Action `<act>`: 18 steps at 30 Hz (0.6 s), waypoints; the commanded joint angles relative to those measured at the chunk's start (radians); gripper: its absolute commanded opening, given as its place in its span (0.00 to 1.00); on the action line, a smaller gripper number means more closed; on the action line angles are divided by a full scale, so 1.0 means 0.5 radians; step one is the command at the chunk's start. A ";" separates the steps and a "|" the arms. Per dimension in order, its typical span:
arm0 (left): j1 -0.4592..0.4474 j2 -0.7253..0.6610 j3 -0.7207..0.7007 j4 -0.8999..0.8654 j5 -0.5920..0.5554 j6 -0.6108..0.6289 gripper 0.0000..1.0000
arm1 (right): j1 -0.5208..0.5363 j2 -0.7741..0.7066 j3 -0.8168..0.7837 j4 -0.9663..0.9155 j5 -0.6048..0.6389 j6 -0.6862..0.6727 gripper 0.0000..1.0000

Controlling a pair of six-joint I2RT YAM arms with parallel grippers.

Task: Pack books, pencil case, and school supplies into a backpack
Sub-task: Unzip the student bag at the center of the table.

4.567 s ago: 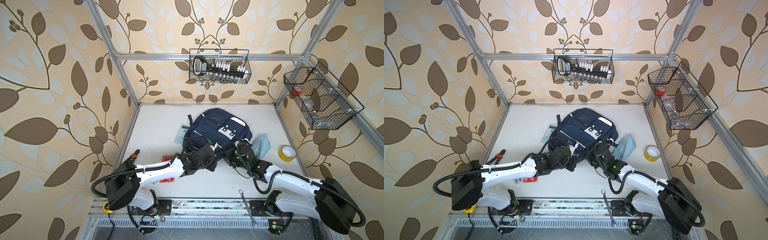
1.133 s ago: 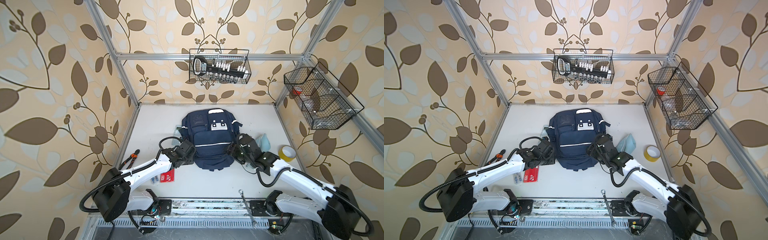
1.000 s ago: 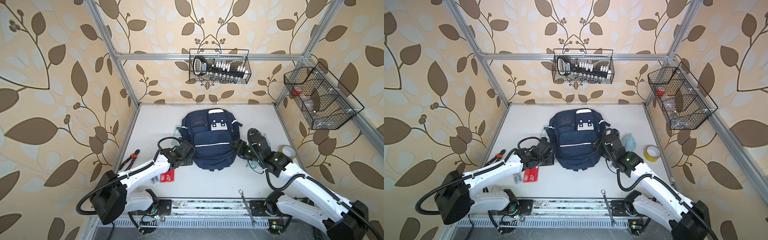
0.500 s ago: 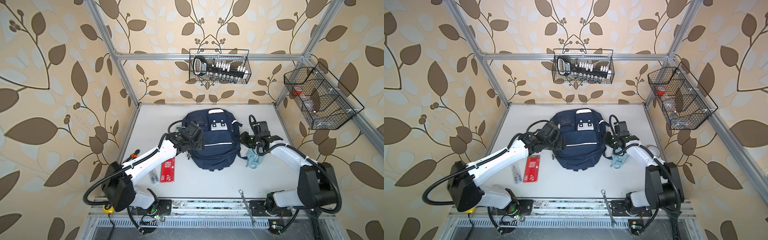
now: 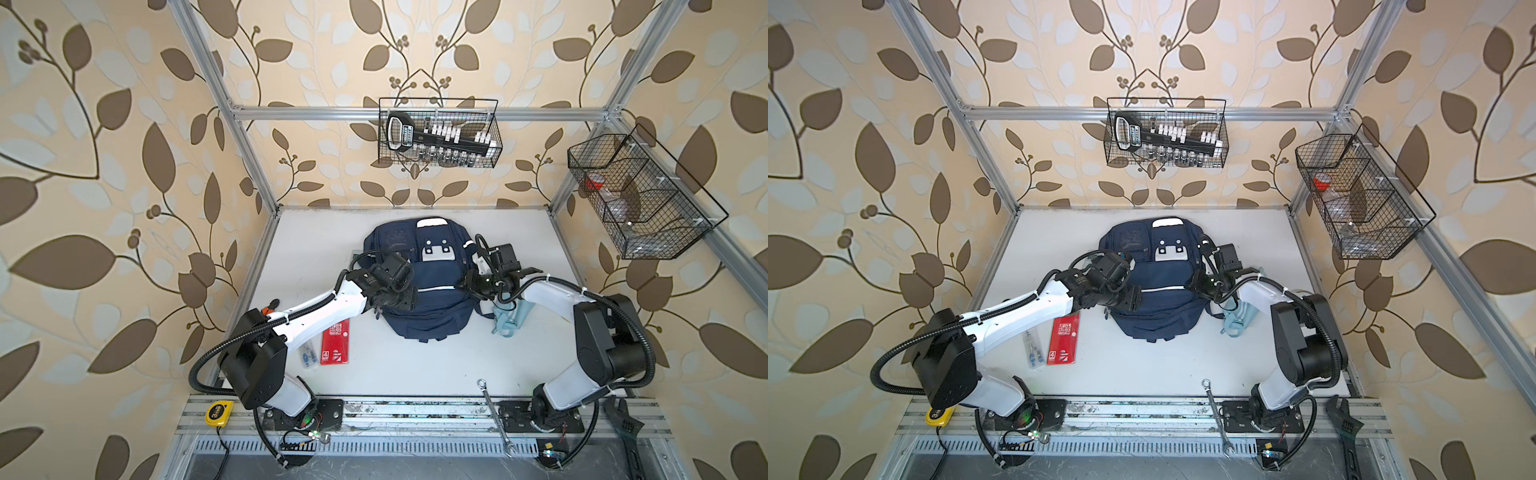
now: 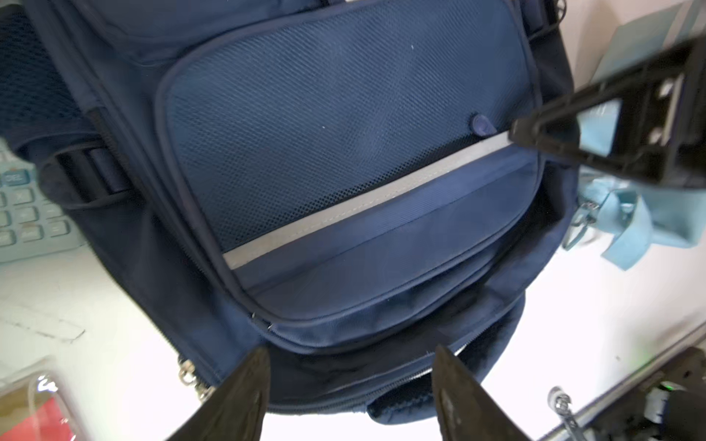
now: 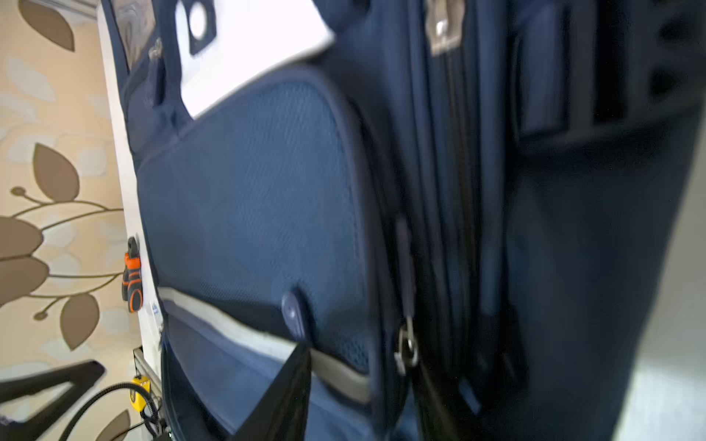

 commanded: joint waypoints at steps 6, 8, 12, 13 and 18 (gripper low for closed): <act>-0.057 0.095 -0.074 0.146 -0.159 0.106 0.68 | 0.056 0.089 0.119 -0.286 0.205 -0.138 0.49; -0.057 0.084 -0.080 0.190 -0.161 0.112 0.69 | 0.056 0.047 -0.007 -0.197 0.156 -0.082 0.49; -0.068 0.086 -0.087 0.274 -0.097 0.148 0.70 | 0.090 0.051 -0.127 -0.013 -0.011 0.017 0.48; -0.079 0.088 -0.092 0.293 -0.100 0.161 0.70 | 0.097 0.052 -0.140 0.032 -0.051 0.048 0.45; -0.130 0.120 -0.085 0.312 -0.169 0.281 0.72 | 0.102 0.027 0.014 0.004 -0.132 0.109 0.00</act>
